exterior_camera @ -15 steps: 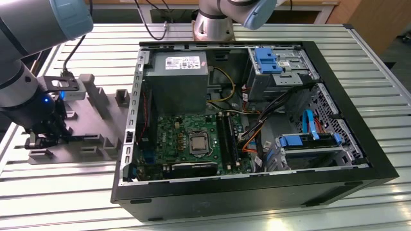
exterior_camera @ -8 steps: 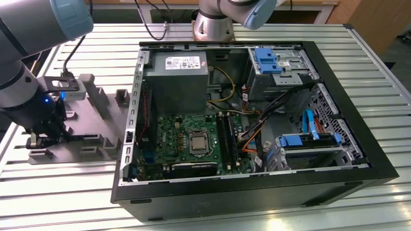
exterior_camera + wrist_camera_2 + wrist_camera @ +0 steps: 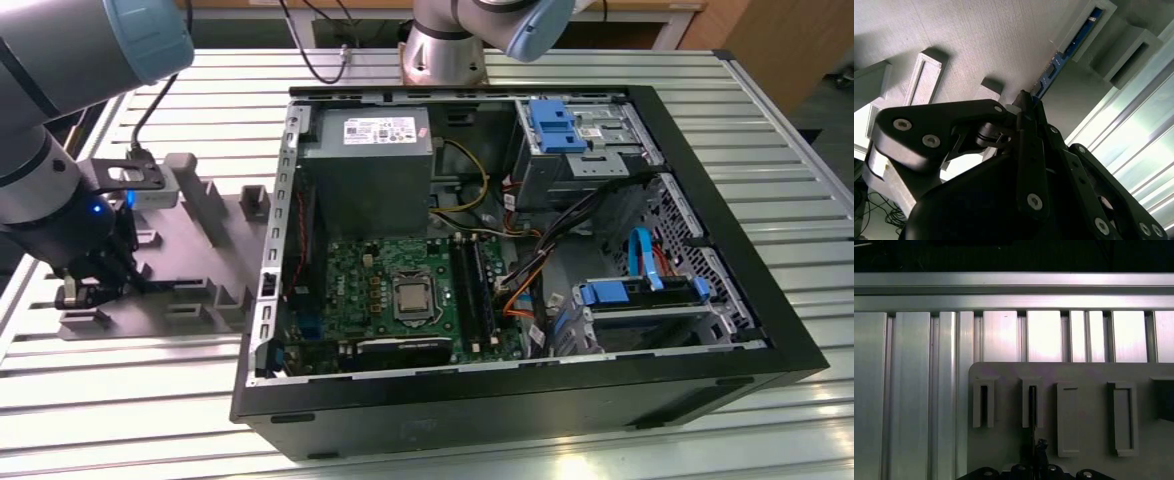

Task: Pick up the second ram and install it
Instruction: 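Pick up the second ram and move it above second insertion slot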

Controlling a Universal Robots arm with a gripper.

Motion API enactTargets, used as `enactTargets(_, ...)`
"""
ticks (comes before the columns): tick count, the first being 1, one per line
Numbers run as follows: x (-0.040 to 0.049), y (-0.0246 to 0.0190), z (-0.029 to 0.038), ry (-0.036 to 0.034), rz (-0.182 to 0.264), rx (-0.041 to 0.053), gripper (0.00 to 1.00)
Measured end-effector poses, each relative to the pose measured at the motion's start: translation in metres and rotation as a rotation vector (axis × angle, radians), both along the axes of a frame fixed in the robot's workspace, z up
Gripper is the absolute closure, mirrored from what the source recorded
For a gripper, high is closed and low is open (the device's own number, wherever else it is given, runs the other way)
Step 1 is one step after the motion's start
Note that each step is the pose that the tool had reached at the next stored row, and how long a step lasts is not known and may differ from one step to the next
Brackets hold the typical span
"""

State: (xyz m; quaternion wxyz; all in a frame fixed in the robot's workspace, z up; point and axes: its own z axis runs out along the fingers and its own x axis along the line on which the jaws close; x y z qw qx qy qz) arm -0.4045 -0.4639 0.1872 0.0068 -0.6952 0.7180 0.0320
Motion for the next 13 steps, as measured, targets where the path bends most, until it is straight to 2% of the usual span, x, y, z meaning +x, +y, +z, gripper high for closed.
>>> enactTargets(8, 0.0000, 0.0000, 0.0005, -0.0002, 0.000, 0.0002, 0.86)
enactTargets(13, 0.0000, 0.0000, 0.0078, -0.0001, 0.000, 0.0000, 0.86)
